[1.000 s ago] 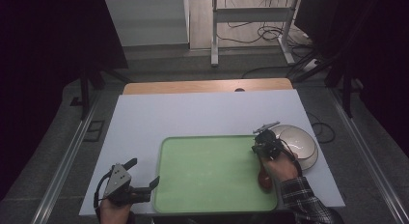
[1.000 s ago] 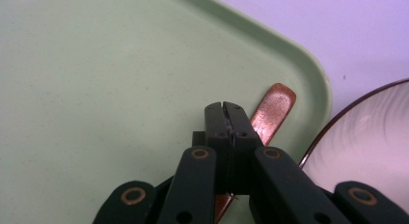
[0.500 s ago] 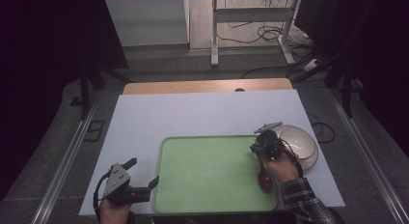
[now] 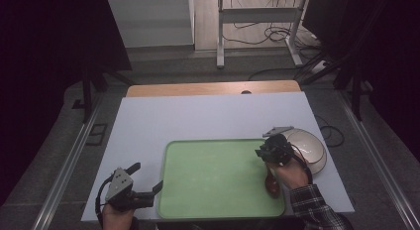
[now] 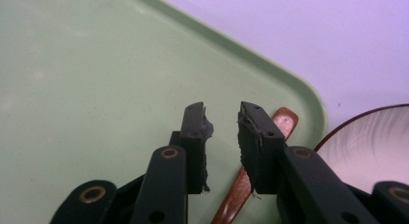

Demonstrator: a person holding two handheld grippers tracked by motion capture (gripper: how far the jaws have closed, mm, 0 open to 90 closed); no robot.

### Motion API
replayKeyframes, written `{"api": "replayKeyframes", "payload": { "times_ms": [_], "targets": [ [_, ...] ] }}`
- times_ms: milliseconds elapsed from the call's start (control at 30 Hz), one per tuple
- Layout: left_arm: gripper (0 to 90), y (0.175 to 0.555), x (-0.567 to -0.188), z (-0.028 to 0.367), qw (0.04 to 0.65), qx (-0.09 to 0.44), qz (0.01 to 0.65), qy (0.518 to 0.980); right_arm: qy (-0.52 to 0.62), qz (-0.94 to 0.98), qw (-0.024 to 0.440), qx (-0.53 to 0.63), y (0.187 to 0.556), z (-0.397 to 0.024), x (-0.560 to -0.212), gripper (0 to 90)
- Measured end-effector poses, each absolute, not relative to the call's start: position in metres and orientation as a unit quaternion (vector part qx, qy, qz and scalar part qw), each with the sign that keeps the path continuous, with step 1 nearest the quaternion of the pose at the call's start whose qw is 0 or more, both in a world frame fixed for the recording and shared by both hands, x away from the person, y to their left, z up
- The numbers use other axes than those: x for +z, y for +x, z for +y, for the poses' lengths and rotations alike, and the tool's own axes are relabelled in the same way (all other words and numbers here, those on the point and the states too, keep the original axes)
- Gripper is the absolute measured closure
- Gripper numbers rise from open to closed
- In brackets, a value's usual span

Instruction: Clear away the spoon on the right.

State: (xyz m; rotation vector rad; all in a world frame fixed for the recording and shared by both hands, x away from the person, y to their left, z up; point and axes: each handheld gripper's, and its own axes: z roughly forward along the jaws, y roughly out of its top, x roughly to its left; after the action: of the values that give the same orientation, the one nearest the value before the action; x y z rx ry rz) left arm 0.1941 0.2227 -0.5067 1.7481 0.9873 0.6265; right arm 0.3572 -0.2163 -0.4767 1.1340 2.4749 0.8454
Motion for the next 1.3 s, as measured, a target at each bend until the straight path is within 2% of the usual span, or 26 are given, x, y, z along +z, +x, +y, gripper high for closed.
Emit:
{"api": "replayKeyframes", "payload": {
  "times_ms": [700,1300],
  "targets": [
    [3.0,0.194,-0.507,0.223,0.496,0.255,0.410,0.722,0.378,0.853,0.161,0.322,0.344,-0.219,-0.464,55.6],
    [3.8,0.194,-0.506,0.223,0.497,0.249,0.412,0.722,0.368,0.845,0.165,0.351,0.334,-0.225,-0.460,34.0]
  ]
}}
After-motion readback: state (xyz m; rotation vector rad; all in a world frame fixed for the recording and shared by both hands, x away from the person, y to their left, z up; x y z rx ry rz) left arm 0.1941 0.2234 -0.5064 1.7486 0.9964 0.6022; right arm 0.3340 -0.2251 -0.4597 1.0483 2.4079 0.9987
